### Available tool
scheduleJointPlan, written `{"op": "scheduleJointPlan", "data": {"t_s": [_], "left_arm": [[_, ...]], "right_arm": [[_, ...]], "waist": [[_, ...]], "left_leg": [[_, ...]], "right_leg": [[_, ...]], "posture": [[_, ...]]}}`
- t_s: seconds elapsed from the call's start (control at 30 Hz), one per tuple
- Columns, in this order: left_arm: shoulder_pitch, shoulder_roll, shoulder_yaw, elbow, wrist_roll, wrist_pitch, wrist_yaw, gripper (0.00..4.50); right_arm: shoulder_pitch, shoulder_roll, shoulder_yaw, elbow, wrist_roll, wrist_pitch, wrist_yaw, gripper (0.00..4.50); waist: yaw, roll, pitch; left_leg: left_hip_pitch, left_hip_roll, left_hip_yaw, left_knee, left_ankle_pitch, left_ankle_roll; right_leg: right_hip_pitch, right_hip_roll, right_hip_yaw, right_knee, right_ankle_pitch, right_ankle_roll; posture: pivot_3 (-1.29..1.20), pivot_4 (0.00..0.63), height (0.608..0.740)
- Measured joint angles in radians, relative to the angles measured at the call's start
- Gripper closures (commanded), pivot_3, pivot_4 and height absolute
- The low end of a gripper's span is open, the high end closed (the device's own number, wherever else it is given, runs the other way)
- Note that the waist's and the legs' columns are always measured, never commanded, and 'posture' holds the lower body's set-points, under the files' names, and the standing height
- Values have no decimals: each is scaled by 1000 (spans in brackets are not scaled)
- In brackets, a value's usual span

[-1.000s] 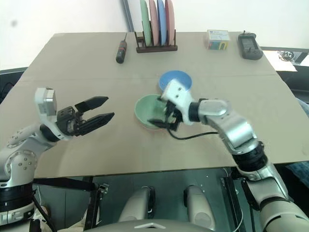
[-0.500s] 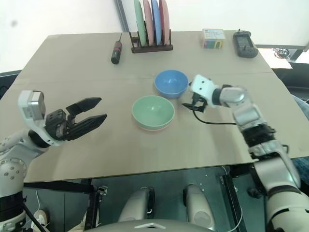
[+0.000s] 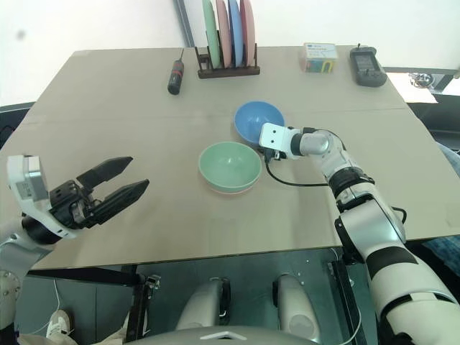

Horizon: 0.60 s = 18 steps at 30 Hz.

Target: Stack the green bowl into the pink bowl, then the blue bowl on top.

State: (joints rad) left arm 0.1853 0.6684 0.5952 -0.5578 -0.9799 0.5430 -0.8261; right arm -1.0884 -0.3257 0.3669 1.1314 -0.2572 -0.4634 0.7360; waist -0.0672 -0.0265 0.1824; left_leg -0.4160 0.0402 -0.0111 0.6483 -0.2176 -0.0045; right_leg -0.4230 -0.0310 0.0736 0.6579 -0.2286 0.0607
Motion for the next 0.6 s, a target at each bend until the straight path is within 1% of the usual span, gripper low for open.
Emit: {"op": "scheduleJointPlan", "data": {"t_s": [0.03,0.07,0.17,0.23,0.33,0.4,0.43,0.47,0.5,0.53,0.57,0.6], "left_arm": [[7,-11,-2,-17,3,-9,10,0],[9,-14,-6,-23,4,-11,16,0],[10,-18,-10,-24,8,-21,25,0],[8,-19,-17,-23,12,-29,25,0],[-13,-19,-29,-14,20,-39,21,0],[-26,-20,-48,0,36,-52,15,0],[-28,-20,-51,3,37,-53,15,0],[-30,-24,-61,27,54,-59,12,0],[-39,-24,-70,32,57,-60,12,0],[-49,-25,-88,37,64,-70,5,0],[-49,-26,-91,42,67,-71,2,0],[-56,-26,-99,55,75,-71,-1,0]], "right_arm": [[-4,0,0,12,-11,-12,0,4066],[-9,0,0,18,-15,-19,2,4419],[-22,0,-5,23,-14,-21,27,4419],[-22,-1,-29,13,10,-4,75,4419],[-13,-40,-63,-123,76,51,205,4419],[23,-78,-94,-285,154,148,304,4419],[31,-84,-100,-316,167,165,316,4419],[86,-127,-130,-534,264,315,410,4419],[106,-144,-137,-606,292,375,428,4419],[186,-195,-147,-834,378,542,470,4419],[215,-209,-147,-920,410,608,483,4419],[250,-221,-147,-1049,454,712,489,4419]], "waist": [[-1,0,0],[-2,0,0],[-3,0,0],[-2,0,0],[1,1,1],[7,1,1],[8,1,1],[12,1,1],[12,2,1],[18,2,2],[22,2,2],[23,2,2]], "left_leg": [[0,0,0,0,0,0],[0,0,0,0,0,0],[0,0,0,0,0,0],[0,0,0,0,0,0],[0,0,0,0,0,0],[0,0,0,0,0,0],[0,0,-1,0,0,0],[0,0,-1,-1,0,0],[0,0,0,-1,0,0],[0,0,-1,-1,0,0],[0,0,-1,-1,0,0],[0,1,0,-1,0,0]], "right_leg": [[0,0,0,0,0,0],[0,0,0,0,0,0],[0,0,0,1,0,0],[0,0,0,0,0,0],[0,0,0,0,1,2],[0,0,0,0,2,3],[0,0,0,0,2,3],[0,0,0,0,2,3],[0,0,0,0,2,3],[0,0,-1,0,2,3],[0,0,-1,0,2,3],[0,0,-1,0,2,3]], "posture": [[0,150,740],[0,150,740],[0,150,740],[0,150,740],[0,150,740],[0,150,740],[0,150,740],[0,150,740],[0,150,740],[0,150,740],[0,150,740],[0,150,740]]}}
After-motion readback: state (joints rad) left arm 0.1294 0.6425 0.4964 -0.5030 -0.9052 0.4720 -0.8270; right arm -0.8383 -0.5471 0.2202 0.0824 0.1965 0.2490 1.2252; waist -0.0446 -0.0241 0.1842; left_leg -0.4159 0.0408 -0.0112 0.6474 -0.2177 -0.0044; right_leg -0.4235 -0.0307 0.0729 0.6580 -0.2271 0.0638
